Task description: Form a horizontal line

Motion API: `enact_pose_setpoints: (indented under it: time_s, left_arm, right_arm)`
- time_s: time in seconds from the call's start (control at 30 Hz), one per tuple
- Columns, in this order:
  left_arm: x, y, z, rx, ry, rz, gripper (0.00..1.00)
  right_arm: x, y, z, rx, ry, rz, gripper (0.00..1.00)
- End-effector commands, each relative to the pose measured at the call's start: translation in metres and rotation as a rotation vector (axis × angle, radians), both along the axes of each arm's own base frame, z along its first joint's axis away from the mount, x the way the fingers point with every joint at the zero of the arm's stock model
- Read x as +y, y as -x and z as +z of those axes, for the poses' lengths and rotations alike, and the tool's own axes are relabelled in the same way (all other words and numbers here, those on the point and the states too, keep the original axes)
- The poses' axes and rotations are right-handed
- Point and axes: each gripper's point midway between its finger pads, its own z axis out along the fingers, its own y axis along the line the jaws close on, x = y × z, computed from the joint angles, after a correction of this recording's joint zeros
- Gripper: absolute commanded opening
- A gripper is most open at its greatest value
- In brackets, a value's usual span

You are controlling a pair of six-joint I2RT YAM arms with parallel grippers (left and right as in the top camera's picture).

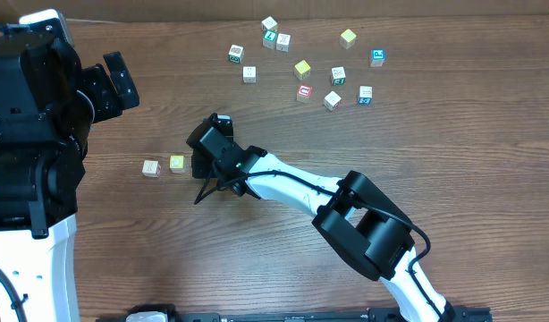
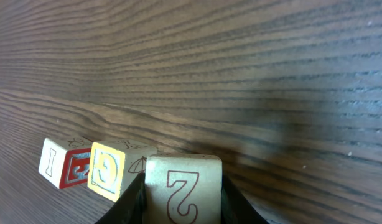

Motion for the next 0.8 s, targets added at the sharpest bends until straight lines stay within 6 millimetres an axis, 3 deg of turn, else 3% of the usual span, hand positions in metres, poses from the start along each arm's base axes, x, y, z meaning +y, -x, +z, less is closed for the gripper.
enact_pose_setpoints:
  time_s: [0.0, 0.03, 0.17, 0.37, 0.4, 0.6, 0.7, 0.77]
  left_arm:
    - [-0.001, -0.001, 0.007, -0.021, 0.018, 0.001, 1.0]
    - [-0.001, -0.001, 0.007, -0.021, 0.018, 0.001, 1.0]
    - [-0.001, -0.001, 0.007, -0.021, 0.018, 0.001, 1.0]
    - [-0.001, 0.001, 0.004, -0.006, 0.018, 0.002, 1.0]
    - [-0.001, 0.002, 0.002, 0.0, 0.018, 0.002, 0.99]
    - [-0.001, 0.003, 0.0, 0.017, 0.003, -0.009, 0.99]
    - [-0.001, 0.006, -0.004, 0.037, 0.004, -0.009, 1.0]
    - [-0.001, 0.008, -0.006, 0.047, 0.004, -0.009, 1.0]
  right_arm:
    - [0.004, 0.001, -0.004, 0.022, -0.019, -0.006, 0.28]
    - [0.005, 0.0, -0.004, 0.02, -0.021, -0.006, 0.29]
    - [0.008, 0.0, -0.003, 0.02, -0.035, 0.002, 0.56]
    - [0.007, 0.0, -0.003, 0.022, -0.035, 0.002, 0.83]
    - [0.003, -0.003, -0.003, 0.026, -0.03, -0.006, 0.98]
    - [-0.035, -0.011, -0.009, 0.096, 0.053, -0.062, 1.0]
    - [-0.06, -0.02, 0.006, 0.117, 0.072, -0.105, 1.0]
    - [-0.074, -0.028, 0.028, 0.112, 0.061, -0.13, 1.0]
